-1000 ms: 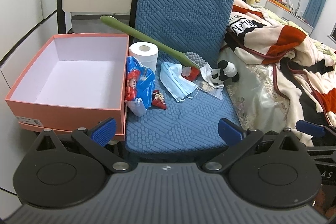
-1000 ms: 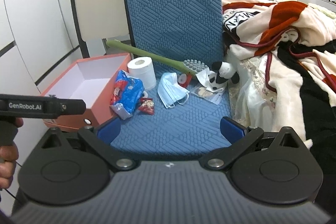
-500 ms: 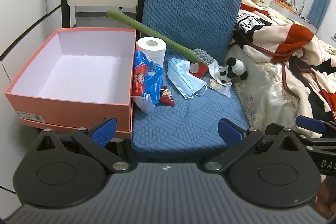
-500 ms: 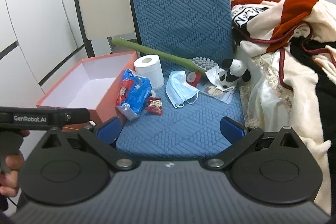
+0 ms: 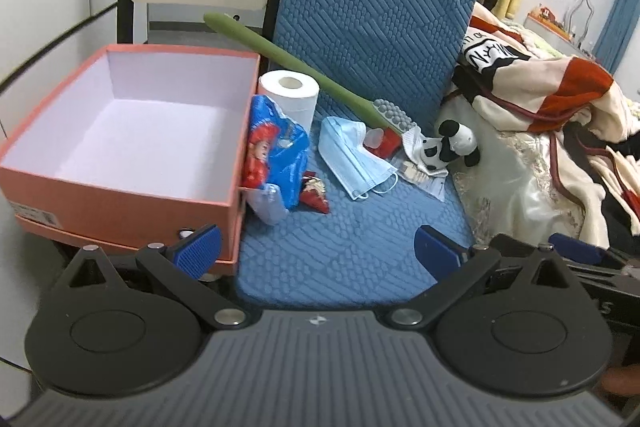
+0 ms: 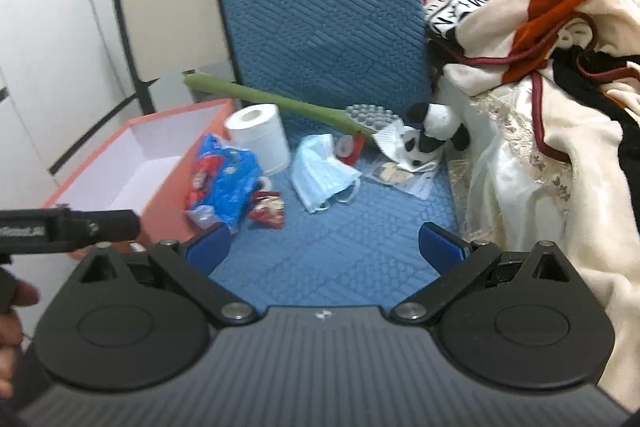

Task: Organize soft objects
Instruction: 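Close the right tool on the blue face mask while the left tool grasps the blue snack bag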

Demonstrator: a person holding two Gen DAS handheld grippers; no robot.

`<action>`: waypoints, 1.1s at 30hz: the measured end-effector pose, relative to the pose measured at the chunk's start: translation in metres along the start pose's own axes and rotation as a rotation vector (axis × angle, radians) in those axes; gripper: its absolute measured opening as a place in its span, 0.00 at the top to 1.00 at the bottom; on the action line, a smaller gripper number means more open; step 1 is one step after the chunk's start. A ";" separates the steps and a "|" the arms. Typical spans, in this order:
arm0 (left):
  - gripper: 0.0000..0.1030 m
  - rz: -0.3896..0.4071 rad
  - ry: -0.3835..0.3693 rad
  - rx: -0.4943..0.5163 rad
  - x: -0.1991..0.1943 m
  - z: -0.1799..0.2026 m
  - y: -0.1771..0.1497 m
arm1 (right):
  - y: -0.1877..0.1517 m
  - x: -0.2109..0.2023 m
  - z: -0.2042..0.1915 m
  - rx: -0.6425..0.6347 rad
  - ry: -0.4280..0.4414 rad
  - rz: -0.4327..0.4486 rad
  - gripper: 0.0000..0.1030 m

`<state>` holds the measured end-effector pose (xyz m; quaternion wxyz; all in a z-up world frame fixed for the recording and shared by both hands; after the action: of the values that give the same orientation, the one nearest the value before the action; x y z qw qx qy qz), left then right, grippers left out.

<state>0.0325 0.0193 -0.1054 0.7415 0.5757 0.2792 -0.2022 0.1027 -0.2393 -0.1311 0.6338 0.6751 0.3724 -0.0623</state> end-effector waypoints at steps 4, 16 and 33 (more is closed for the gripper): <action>0.02 0.021 0.001 -0.030 0.018 0.007 -0.005 | -0.002 0.018 0.011 0.016 -0.007 -0.002 0.09; 0.20 -0.019 0.063 -0.041 0.094 0.026 -0.016 | -0.001 0.086 0.033 0.100 -0.001 -0.034 0.30; 0.31 -0.059 0.246 -0.073 0.176 0.022 -0.022 | 0.011 0.194 0.034 0.059 0.108 -0.067 0.29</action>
<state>0.1567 -0.0034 -0.2317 0.7157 0.5605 0.3919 -0.1415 0.2613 -0.1864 -0.2364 0.5903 0.6829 0.4263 -0.0578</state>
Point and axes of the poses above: each gripper's, at about its wrist camera, not at the fingertips, and x roughly the way its jaws point, z to its right, y to its top, the point moved 2 cm from there along x, roughly the way its jaws point, and after that the axes turned 1 degree about z, right-handed, at the moved point
